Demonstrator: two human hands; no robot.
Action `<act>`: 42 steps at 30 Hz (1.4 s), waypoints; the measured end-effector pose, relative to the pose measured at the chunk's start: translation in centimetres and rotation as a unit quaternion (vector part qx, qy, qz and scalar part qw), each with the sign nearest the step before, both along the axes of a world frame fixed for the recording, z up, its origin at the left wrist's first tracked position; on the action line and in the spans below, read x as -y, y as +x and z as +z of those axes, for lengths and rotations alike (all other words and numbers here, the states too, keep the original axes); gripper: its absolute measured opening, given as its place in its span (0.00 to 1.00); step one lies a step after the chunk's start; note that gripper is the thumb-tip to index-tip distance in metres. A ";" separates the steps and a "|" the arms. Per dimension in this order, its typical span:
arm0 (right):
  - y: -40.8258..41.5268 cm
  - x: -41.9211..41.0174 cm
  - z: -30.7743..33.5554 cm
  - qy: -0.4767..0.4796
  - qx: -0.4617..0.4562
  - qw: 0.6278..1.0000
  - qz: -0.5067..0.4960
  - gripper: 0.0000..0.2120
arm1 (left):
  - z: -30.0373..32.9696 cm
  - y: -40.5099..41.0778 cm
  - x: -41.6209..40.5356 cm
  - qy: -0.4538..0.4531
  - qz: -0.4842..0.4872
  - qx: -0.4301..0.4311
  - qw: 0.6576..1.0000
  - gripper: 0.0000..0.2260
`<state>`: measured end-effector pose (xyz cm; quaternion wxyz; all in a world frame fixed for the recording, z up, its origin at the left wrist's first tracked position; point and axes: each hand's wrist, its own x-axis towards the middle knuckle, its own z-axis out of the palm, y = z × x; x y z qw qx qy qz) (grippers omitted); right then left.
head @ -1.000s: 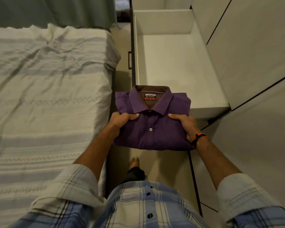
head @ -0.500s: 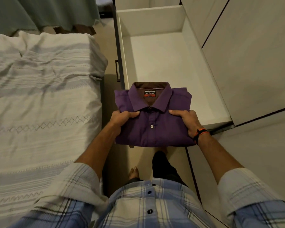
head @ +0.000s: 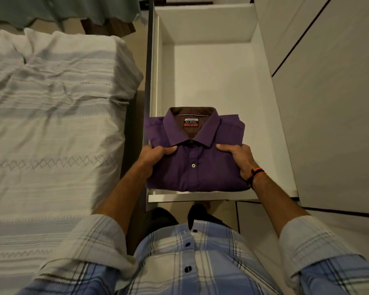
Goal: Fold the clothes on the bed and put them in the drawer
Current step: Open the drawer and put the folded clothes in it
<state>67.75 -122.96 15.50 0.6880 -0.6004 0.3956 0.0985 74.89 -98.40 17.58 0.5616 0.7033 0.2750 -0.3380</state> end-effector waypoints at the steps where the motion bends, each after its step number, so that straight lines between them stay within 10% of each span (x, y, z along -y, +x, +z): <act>1: 0.0 0.3 -0.2 -0.002 -0.006 1.000 0.002 0.23 | -0.4 0.0 0.3 0.003 0.000 -0.007 1.000 0.32; 17: 1.7 2.8 -8.4 0.009 -0.108 0.994 -0.003 0.20 | -9.0 1.7 3.0 -0.002 0.010 -0.088 0.996 0.20; 30: 2.2 3.5 -15.7 -0.100 -0.216 0.968 0.077 0.27 | -16.8 0.6 3.0 0.164 -0.054 -0.087 0.981 0.26; 34: 1.9 2.7 -15.7 -0.278 -0.238 0.914 0.175 0.39 | -16.2 0.2 4.0 0.251 -0.188 -0.056 0.948 0.34; 38: 1.2 -0.2 -14.5 -0.513 -0.178 0.779 0.314 0.48 | -14.9 -1.2 5.0 0.362 -0.326 0.109 0.867 0.49; 42: 0.4 -2.5 -14.1 -0.499 -0.116 0.714 0.477 0.49 | -15.2 -1.9 5.5 0.349 -0.420 0.126 0.828 0.56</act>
